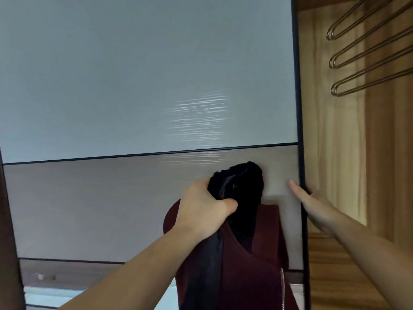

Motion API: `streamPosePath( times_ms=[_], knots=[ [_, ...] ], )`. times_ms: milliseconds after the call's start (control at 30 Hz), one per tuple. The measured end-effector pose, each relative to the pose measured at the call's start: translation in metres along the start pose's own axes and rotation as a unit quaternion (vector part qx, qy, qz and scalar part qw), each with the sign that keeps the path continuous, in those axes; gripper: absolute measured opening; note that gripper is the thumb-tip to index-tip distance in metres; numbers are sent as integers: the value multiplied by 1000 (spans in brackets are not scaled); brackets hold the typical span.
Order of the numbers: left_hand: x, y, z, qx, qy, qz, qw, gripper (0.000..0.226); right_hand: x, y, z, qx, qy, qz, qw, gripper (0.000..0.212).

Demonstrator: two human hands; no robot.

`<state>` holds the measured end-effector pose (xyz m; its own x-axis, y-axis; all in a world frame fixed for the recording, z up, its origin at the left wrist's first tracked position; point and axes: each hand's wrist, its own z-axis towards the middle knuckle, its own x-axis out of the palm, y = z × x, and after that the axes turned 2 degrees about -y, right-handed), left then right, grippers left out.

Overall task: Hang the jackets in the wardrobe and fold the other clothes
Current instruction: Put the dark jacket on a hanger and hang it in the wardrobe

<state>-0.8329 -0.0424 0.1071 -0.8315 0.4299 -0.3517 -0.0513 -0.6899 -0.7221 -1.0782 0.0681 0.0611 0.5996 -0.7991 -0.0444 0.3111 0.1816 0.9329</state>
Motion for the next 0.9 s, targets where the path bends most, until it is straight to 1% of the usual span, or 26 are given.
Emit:
streamPosePath(
  times_ms=[33,100,133,167,200,267,300,333,367,400,433,467,500,567,633,667,700,733,767,800,833,900],
  knots=[
    [4,-1,0,4,3,2,1000,33,-11,3,-4,5,-1,13,1000,110],
    [13,-4,0,10,10,1,1000,33,-36,2,-6,12,-7,43,999,78],
    [18,-5,0,13,14,0,1000,33,-50,2,-6,21,-21,52,998,70],
    [23,-6,0,16,19,-1,1000,32,-63,3,-7,30,-32,57,997,68],
    [28,-7,0,19,23,-1,1000,31,-74,5,-10,38,-40,55,997,71],
    [37,-9,1,24,29,-1,999,26,-93,5,-18,60,-70,58,994,94],
    [42,-9,1,25,32,-1,999,23,-99,5,-23,61,-98,64,991,103],
    [45,-10,1,25,36,-1,999,20,-106,3,-26,51,-141,54,987,106],
    [48,-11,0,24,38,-2,999,18,-109,2,-29,23,-197,24,980,104],
    [49,-12,-1,23,38,-4,999,16,-110,2,-33,-16,-275,-37,960,101],
    [48,-12,-2,23,37,-8,999,15,-108,1,-34,-67,-342,-113,931,96],
    [46,-11,-4,24,36,-10,999,15,-102,3,-38,-125,-381,-177,899,91],
    [41,-10,-6,24,33,-8,999,17,-90,7,-42,-173,-389,-224,877,85],
    [23,-5,-14,15,28,-4,999,19,-55,14,-50,-236,-349,-287,860,76],
    [-3,3,-25,3,21,-5,1000,13,-7,24,-60,-297,-294,-333,845,72],
    [-19,7,-31,-2,12,-3,1000,12,19,30,-66,-319,-255,-338,848,69],
    [-37,11,-38,-6,-1,-1,1000,14,47,35,-74,-334,-212,-336,855,60],
    [-56,15,-45,-8,-15,1,1000,16,76,43,-86,-335,-179,-322,867,43],
    [-76,18,-51,-9,-28,3,1000,15,106,52,-101,-311,-152,-291,892,20],
    [-97,21,-58,-11,-39,7,999,14,135,62,-118,-279,-119,-246,921,16],
    [-118,23,-63,-14,-51,14,998,14,165,72,-132,-248,-92,-197,944,33],
    [-157,28,-74,-16,-81,27,996,14,215,97,-157,-195,-53,-145,969,53]
  ],
)
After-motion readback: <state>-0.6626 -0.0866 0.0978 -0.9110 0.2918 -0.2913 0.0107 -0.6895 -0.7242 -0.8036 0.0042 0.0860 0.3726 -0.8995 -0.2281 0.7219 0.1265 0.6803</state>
